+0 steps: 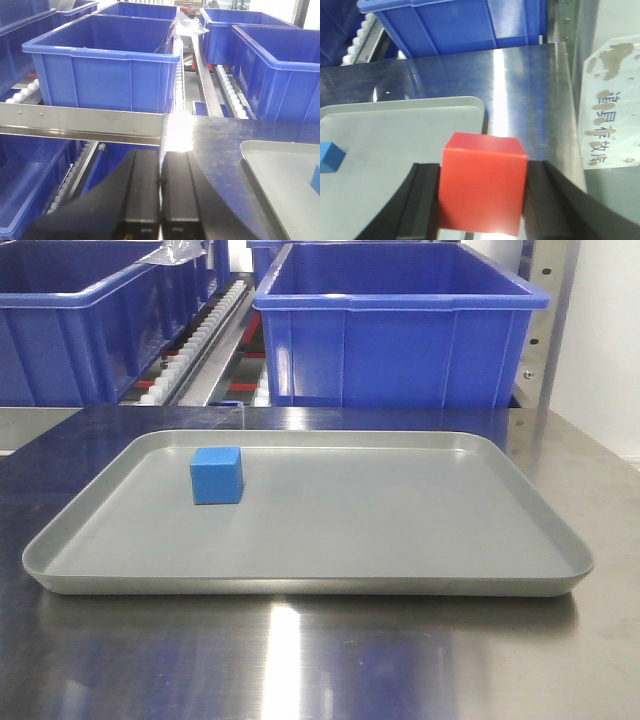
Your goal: Sort and place red and blue blocks on shelf
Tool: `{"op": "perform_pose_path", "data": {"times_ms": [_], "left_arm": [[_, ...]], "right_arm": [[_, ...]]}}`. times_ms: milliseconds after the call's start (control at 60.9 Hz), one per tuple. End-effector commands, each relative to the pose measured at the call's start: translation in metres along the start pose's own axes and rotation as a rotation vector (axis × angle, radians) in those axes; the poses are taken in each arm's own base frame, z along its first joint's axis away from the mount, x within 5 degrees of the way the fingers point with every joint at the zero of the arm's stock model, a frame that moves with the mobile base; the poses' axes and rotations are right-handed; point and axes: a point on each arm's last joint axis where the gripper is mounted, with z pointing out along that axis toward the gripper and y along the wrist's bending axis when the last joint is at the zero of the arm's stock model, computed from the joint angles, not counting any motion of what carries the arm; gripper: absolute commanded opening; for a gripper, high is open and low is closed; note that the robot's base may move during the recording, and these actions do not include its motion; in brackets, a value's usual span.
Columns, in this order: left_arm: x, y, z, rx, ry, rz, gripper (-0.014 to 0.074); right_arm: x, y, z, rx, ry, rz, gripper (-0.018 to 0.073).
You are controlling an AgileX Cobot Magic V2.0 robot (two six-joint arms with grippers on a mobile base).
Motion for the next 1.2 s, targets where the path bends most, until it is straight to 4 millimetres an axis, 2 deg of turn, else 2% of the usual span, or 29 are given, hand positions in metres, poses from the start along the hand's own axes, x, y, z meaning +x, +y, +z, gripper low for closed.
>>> {"op": "perform_pose_path", "data": {"times_ms": [0,1183], "left_arm": [[0.0038,0.0008,-0.0003,0.002,-0.061,0.0,0.0137],[0.0038,0.0008,-0.0003,0.002,-0.061,0.0,0.0137]], "right_arm": [[-0.0152,0.0034,-0.0065,-0.029,-0.129,0.004,0.0063],[-0.0161,0.0036,-0.0066,-0.032,-0.14,0.004,0.0063]]}}
